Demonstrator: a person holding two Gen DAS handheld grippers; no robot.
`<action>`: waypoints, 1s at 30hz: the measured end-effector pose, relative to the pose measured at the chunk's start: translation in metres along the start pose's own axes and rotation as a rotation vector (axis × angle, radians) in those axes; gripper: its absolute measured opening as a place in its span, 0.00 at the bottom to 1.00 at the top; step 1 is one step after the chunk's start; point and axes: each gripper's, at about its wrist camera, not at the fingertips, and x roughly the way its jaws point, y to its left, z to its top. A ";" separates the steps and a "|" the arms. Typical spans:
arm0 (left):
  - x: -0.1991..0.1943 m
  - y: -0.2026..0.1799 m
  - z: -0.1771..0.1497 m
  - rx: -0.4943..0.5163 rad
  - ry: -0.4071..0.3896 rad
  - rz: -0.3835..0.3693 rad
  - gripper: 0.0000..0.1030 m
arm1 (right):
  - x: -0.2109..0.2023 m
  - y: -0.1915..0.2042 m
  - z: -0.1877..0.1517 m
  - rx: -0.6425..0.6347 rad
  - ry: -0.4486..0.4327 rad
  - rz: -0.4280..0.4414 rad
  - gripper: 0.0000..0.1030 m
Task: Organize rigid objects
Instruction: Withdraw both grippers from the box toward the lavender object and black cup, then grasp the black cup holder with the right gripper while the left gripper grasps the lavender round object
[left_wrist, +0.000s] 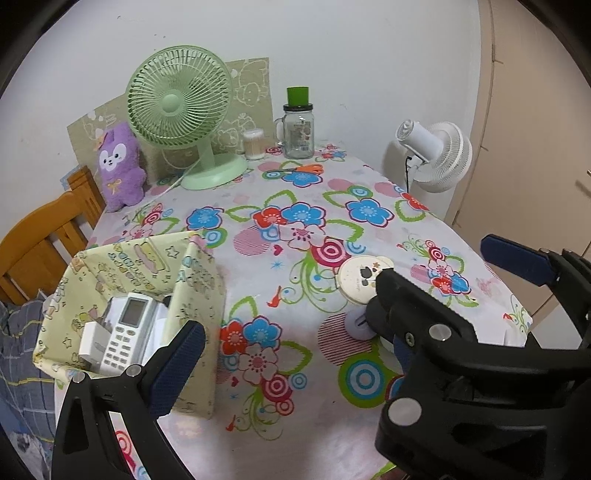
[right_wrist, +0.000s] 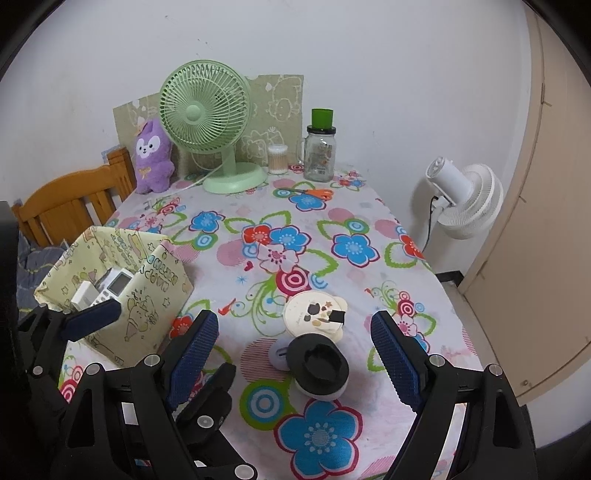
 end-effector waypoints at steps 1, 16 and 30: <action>0.001 -0.001 -0.001 0.002 -0.004 -0.001 1.00 | 0.001 -0.001 -0.001 0.004 0.000 0.005 0.84; 0.038 -0.010 -0.017 -0.036 0.002 -0.017 1.00 | 0.028 -0.033 -0.025 0.042 0.022 -0.007 0.84; 0.075 -0.027 -0.032 0.014 0.068 -0.060 1.00 | 0.065 -0.052 -0.047 0.075 0.082 -0.013 0.84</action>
